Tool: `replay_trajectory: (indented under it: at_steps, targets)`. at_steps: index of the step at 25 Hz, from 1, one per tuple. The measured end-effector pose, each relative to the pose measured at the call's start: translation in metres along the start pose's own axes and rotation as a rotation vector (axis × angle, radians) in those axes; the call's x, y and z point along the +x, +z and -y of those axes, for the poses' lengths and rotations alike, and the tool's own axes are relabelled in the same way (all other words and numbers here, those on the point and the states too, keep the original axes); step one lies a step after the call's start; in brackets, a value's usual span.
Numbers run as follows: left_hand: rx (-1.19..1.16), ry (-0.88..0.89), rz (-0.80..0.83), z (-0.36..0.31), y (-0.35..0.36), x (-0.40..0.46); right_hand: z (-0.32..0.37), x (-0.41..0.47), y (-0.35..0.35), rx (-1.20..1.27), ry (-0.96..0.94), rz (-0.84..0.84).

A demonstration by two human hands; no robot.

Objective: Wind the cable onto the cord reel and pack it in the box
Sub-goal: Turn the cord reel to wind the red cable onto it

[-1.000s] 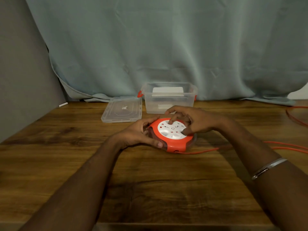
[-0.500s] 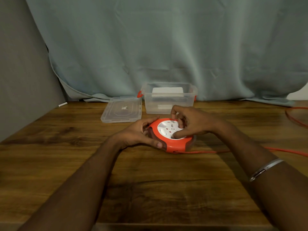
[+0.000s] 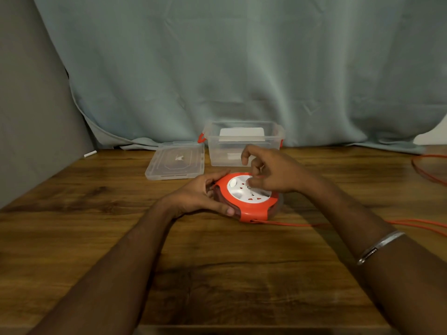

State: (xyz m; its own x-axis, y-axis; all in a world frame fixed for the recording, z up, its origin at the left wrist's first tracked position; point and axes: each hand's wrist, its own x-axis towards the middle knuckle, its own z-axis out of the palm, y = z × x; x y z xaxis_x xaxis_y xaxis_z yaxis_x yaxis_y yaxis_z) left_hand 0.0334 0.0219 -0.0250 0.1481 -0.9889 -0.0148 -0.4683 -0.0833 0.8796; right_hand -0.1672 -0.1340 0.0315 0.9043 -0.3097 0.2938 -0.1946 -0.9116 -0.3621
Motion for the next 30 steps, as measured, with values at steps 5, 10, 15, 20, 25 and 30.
replay_trajectory:
  at_steps: [5,10,15,20,25,30]
  targets:
    - [0.037,-0.021,-0.008,-0.004,0.001,-0.001,-0.017,-0.006,-0.013,0.205,0.001,0.255]
    - [0.035,-0.033,-0.006,-0.004,0.001,-0.001,-0.019,-0.006,-0.014,0.290,0.015,0.266]
    - [0.040,-0.029,-0.015,-0.005,0.002,-0.001,-0.022,-0.002,-0.009,0.176,0.002,0.213]
    - [0.034,-0.018,-0.006,-0.001,0.000,-0.001,-0.020,-0.002,-0.004,0.111,0.032,0.162]
    - [0.008,-0.012,-0.010,-0.001,0.001,0.000,-0.014,0.002,0.003,-0.036,0.035,0.117]
    - [-0.014,-0.006,-0.004,0.001,-0.001,0.001,-0.004,0.005,0.017,-0.124,-0.025,0.059]
